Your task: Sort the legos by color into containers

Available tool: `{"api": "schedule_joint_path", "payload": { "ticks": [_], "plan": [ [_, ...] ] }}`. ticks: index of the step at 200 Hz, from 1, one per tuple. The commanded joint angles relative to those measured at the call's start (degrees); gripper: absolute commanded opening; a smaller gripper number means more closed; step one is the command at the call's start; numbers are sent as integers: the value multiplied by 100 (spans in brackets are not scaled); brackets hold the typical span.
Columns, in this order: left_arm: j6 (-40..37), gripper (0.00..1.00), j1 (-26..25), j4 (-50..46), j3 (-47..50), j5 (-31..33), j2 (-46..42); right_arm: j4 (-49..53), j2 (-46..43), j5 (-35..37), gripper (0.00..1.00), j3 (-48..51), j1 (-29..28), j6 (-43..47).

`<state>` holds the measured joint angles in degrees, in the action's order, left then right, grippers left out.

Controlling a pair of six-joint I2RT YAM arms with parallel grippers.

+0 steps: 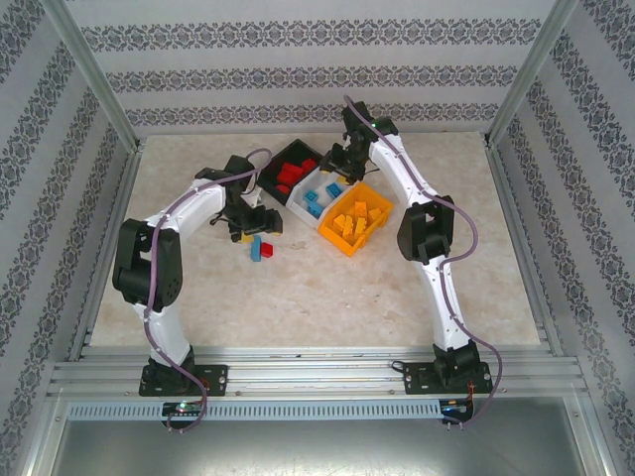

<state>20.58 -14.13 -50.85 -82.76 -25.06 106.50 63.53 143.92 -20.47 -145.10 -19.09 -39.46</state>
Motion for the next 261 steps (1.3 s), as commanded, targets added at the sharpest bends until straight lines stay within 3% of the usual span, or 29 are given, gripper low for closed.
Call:
{"api": "schedule_joint_path", "payload": {
  "ticks": [1,148,193,230,261],
  "plan": [
    [-10,75,78,-300,-166,170,248,80,-567,70,50,386,2,219],
    [-49,61,196,-442,-216,880,902,-443,-2178,134,51,2847,-594,565],
    [-233,46,212,-487,-227,966,1081,-740,-2693,232,52,3697,-596,475],
    [-254,24,217,-521,-217,885,1011,-901,-2847,219,52,4016,-606,364],
    [-217,23,288,-694,-453,683,828,-839,-2793,178,52,3894,-591,351]
  ]
}}
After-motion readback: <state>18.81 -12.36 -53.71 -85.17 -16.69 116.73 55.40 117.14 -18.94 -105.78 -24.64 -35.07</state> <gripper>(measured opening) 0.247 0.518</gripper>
